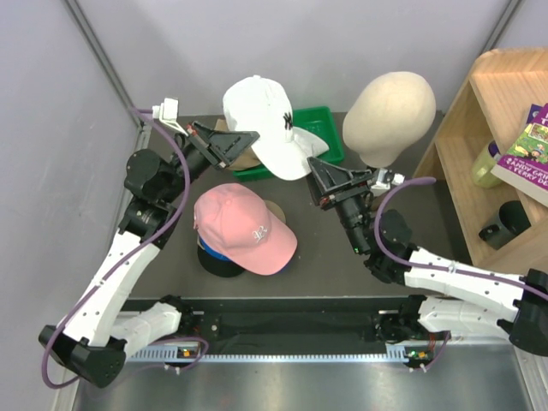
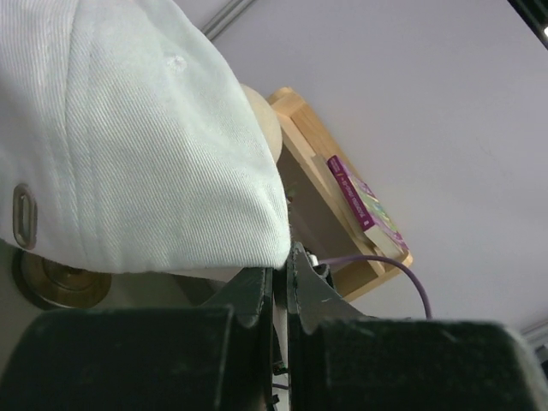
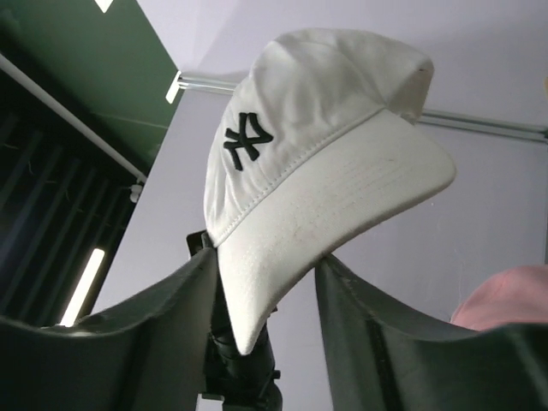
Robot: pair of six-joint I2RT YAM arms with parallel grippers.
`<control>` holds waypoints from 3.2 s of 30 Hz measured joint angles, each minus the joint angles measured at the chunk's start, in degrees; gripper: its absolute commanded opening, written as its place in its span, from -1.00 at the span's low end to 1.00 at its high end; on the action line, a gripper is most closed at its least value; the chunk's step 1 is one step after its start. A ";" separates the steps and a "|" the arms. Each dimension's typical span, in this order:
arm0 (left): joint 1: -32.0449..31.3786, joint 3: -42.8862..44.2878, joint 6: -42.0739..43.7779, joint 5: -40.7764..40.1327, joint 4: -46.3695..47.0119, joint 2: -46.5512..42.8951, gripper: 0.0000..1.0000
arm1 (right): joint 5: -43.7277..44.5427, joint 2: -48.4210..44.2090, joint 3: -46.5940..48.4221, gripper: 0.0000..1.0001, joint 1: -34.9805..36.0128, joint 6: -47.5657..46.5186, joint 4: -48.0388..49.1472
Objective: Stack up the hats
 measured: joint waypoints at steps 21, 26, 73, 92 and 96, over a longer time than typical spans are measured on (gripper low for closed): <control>0.09 -1.31 9.66 3.85 -8.26 -4.63 0.78 | -1.42 -0.13 -2.36 -1.00 -0.85 -2.40 10.25; -0.44 8.02 18.64 -10.86 -29.46 -4.66 0.98 | 2.47 -7.93 -5.53 -1.00 -0.87 -6.01 5.42; -0.39 20.20 35.82 -57.22 -51.95 -8.92 0.98 | -10.47 11.21 -1.64 -1.00 7.28 0.35 -8.41; -0.39 17.81 35.32 -56.70 -51.74 -8.87 0.98 | -7.96 3.43 -10.80 -1.00 7.28 8.33 -14.45; -0.39 16.96 34.82 -56.13 -51.71 -8.83 0.98 | -7.98 3.43 -10.62 -1.00 7.28 6.93 -16.70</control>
